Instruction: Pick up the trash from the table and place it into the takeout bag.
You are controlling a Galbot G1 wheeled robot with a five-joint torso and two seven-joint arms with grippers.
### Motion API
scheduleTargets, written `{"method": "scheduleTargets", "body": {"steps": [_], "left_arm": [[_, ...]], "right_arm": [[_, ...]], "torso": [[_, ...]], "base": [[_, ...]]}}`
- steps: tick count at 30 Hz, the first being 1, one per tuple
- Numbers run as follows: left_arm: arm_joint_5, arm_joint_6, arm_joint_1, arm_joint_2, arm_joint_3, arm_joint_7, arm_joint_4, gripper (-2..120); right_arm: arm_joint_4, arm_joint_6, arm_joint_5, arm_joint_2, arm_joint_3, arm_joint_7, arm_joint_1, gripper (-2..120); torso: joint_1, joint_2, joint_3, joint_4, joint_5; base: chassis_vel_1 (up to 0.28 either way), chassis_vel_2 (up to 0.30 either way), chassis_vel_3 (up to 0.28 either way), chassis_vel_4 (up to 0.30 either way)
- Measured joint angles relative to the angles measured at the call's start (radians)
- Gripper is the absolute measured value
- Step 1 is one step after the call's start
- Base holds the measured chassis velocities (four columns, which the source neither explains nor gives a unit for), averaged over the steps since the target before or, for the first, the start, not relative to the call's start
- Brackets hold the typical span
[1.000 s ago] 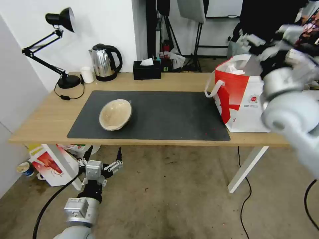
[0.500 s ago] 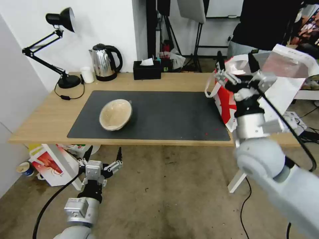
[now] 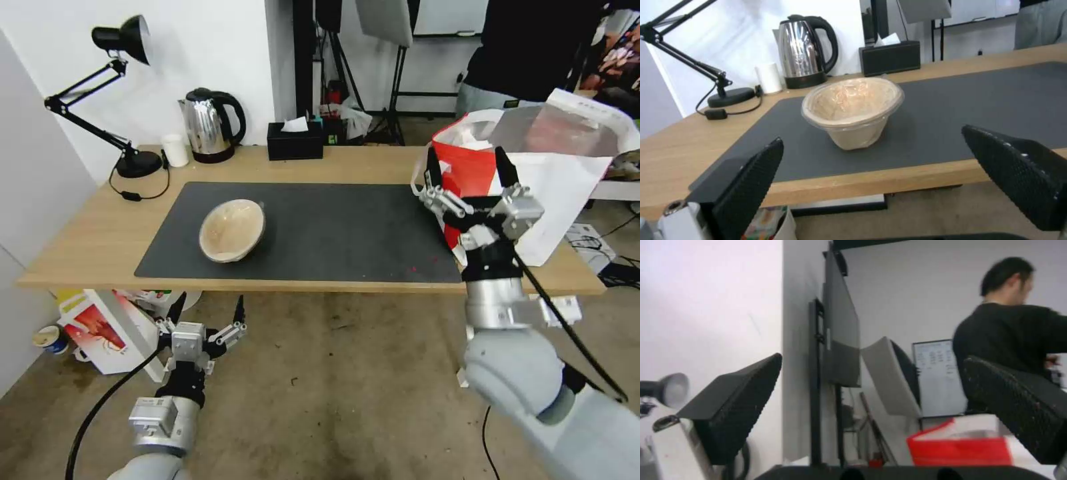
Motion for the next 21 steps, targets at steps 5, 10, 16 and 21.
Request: {"method": "scheduleTargets", "body": {"steps": [5, 10, 16, 21], "left_arm": [[0.000, 0.000, 0.000, 0.000, 0.000, 0.000, 0.000, 100], [0.000, 0.000, 0.000, 0.000, 0.000, 0.000, 0.000, 100], [0.000, 0.000, 0.000, 0.000, 0.000, 0.000, 0.000, 100], [0.000, 0.000, 0.000, 0.000, 0.000, 0.000, 0.000, 100]], "right_arm": [[-0.014, 0.000, -0.071, 0.021, -0.009, 0.075, -0.057, 100], [-0.019, -0.027, -0.110, 0.028, -0.015, 0.128, -0.108, 100], [-0.021, -0.032, -0.113, 0.028, -0.026, 0.137, -0.121, 100], [-0.021, -0.054, -0.126, 0.027, -0.032, 0.166, -0.142, 100]], "torso": [[0.000, 0.000, 0.000, -0.0001, 0.0001], [0.000, 0.000, 0.000, -0.0002, 0.0000], [0.000, 0.000, 0.000, 0.0001, 0.0000], [0.000, 0.000, 0.000, 0.0000, 0.0000]], "base": [[0.000, 0.000, 0.000, 0.000], [0.000, 0.000, 0.000, 0.000], [0.000, 0.000, 0.000, 0.000], [0.000, 0.000, 0.000, 0.000]]}}
